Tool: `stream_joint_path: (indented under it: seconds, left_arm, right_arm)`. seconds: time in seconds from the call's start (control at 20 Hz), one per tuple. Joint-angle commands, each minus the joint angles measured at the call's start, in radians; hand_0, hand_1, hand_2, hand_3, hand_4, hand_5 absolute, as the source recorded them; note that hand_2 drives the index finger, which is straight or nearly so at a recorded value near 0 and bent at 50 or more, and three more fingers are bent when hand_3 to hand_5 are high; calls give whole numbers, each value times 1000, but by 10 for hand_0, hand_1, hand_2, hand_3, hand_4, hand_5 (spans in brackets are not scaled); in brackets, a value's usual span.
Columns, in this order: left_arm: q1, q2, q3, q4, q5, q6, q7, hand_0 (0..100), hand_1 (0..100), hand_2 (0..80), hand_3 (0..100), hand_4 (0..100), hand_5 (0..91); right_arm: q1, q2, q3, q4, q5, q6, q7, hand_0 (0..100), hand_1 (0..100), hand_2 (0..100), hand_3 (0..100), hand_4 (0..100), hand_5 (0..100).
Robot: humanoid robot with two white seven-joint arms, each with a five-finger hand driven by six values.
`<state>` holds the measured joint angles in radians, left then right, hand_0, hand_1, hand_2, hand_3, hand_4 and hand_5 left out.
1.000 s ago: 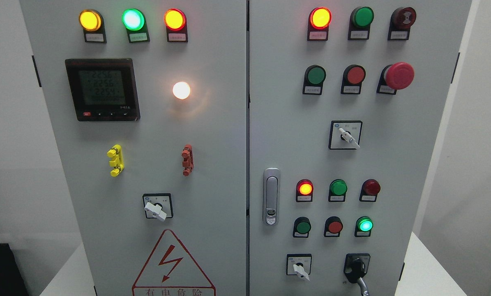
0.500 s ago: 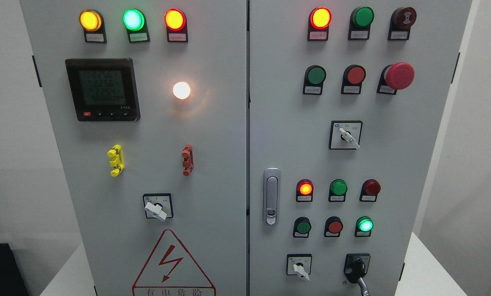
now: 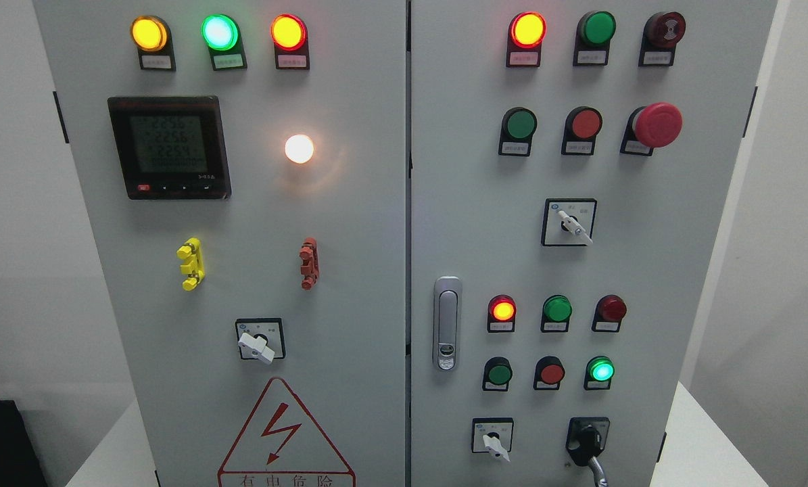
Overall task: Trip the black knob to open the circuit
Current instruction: 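Release the black knob and lower the right hand away from the cabinet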
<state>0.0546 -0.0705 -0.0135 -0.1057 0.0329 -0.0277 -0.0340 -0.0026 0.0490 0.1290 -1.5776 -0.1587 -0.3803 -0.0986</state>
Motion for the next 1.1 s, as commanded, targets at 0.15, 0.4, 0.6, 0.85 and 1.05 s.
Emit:
stream_joint_path:
  seconds: [0.15, 0.4, 0.6, 0.85, 1.05]
  left_arm:
    - [-4, -2, 1, 0, 2, -1, 0, 120, 389, 0, 0, 0, 0]
    - [-2, -2, 1, 0, 2, -1, 0, 120, 389, 0, 0, 0, 0]
    - [-2, -2, 1, 0, 2, -1, 0, 120, 389, 0, 0, 0, 0]
    - [-4, -2, 1, 0, 2, -1, 0, 120, 389, 0, 0, 0, 0]
    - [-4, -2, 1, 0, 2, -1, 0, 120, 389, 0, 0, 0, 0]
  right_arm:
    - [-14, 5, 18, -55, 4, -17, 23, 916, 816, 0, 1000, 946, 919]
    - [-14, 3, 11, -53, 4, -15, 23, 918, 820, 0, 1000, 945, 917]
    - [-13, 3, -3, -53, 2, -17, 17, 920, 821, 0, 1000, 945, 916]
    - [-7, 0, -5, -53, -10, -17, 13, 923, 826, 0, 1000, 944, 914]
    - [-5, -3, -23, -55, -12, -17, 11, 925, 828, 0, 1000, 944, 912]
